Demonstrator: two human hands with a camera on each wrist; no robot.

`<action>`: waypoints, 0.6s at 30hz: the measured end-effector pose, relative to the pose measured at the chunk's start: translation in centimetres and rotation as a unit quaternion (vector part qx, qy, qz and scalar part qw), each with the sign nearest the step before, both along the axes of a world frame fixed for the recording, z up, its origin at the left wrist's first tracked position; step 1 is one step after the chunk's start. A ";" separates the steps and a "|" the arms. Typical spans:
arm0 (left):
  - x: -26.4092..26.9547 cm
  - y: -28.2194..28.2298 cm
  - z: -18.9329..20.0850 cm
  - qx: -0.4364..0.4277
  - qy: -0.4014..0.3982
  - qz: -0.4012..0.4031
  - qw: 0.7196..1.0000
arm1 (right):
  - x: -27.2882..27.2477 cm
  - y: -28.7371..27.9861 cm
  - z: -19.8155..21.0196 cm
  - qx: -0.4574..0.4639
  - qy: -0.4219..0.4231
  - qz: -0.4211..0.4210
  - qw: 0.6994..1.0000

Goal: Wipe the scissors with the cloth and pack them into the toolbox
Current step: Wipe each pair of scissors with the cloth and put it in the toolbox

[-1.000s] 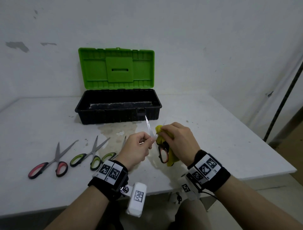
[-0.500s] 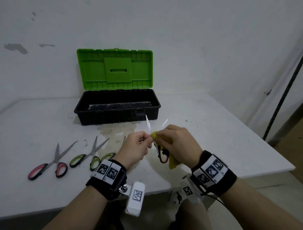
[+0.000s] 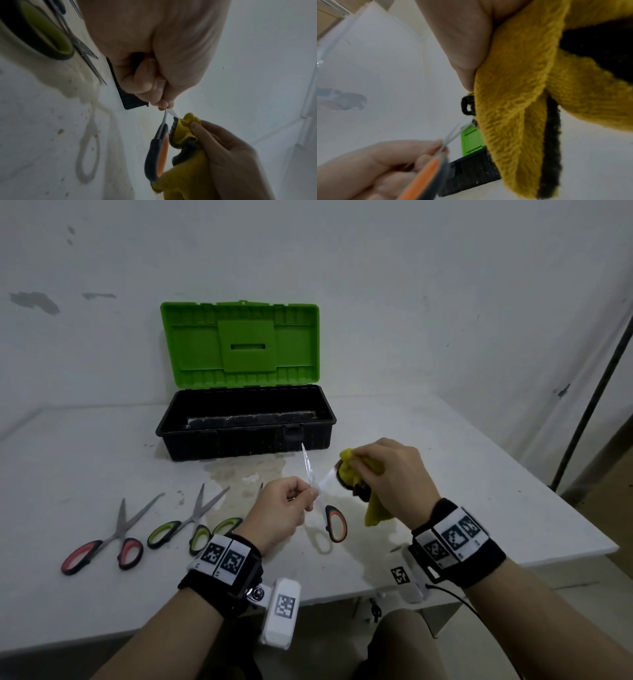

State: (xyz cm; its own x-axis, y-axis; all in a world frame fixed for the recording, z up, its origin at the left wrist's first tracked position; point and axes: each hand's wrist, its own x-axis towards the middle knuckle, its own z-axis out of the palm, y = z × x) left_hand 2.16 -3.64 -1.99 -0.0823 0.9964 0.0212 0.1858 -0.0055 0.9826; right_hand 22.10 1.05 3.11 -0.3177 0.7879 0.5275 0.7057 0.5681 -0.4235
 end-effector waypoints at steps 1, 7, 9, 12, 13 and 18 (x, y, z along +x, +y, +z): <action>0.0 0.2 0.0 0.002 -0.002 0.002 1.000 | -0.4 -0.7 -0.2 -0.003 -0.015 0.021 1.000; 0.3 0.4 -0.1 0.007 0.011 -0.005 1.000 | -2.4 -2.3 -2.0 0.002 -0.079 0.081 0.994; 0.3 0.3 -0.2 0.003 0.008 -0.008 1.000 | -2.4 -2.0 -2.2 -0.004 -0.080 0.073 0.994; 0.0 0.0 -0.4 0.004 0.009 -0.007 1.000 | -2.1 -1.2 -2.2 -0.016 -0.063 0.047 0.997; -0.1 0.0 -0.5 0.005 0.012 -0.007 1.000 | -1.9 -0.7 -2.1 -0.019 -0.054 0.029 0.998; -0.3 -0.2 -0.7 -0.014 0.004 -0.010 1.000 | 0.2 1.8 -1.0 -0.038 -0.021 -0.054 0.998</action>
State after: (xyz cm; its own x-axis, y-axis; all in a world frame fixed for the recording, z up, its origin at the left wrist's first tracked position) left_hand 1.87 -3.88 -2.66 -0.0628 0.9980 -0.0056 0.1942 0.0177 0.9808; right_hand 22.26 2.90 2.10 -0.2491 0.8562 0.4527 0.7785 0.4551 -0.4322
